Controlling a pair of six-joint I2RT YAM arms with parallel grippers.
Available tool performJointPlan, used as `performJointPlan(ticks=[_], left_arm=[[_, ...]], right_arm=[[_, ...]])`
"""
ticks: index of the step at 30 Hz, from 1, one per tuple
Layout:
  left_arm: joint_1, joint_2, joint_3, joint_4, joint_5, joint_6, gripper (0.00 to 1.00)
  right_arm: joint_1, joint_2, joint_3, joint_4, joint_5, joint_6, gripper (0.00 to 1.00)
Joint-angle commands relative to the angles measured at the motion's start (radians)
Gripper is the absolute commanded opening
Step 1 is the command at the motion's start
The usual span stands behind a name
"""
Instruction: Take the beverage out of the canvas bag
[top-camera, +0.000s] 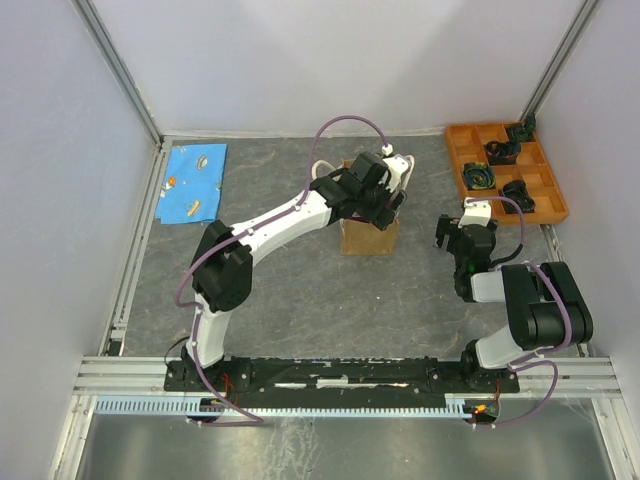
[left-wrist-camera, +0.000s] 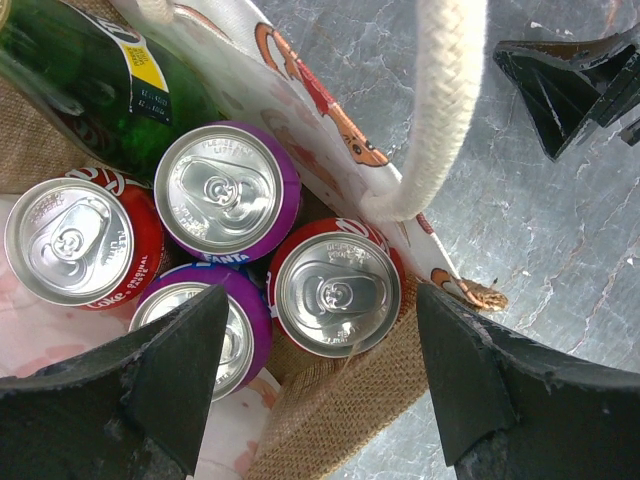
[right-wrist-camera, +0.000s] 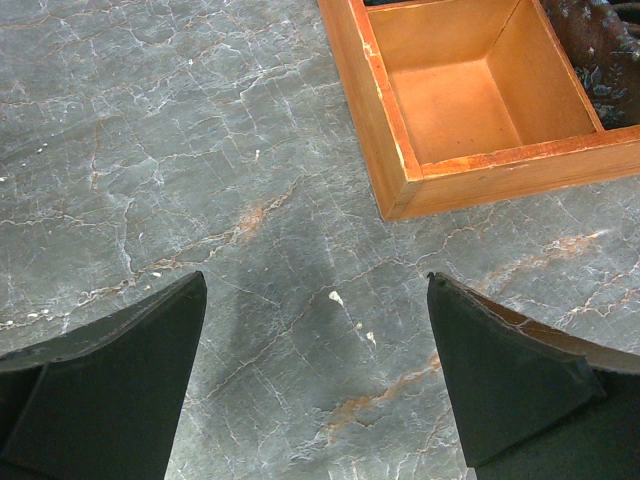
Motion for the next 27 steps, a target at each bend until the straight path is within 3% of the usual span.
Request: performJointPlan(ticks=[1, 18, 27], left_arm=[[-0.03, 0.029, 0.034, -0.013, 0.057, -0.017, 0.83], [-0.037, 0.105, 0.057, -0.044, 0.106, -0.008, 0.82], [-0.033, 0.154, 0.079, -0.086, 0.023, 0.014, 0.8]], right_arm=[[-0.002, -0.009, 0.027, 0.027, -0.006, -0.003, 0.99], [-0.002, -0.01, 0.027, 0.027, -0.006, -0.004, 0.99], [-0.003, -0.01, 0.027, 0.027, -0.006, -0.003, 0.99]])
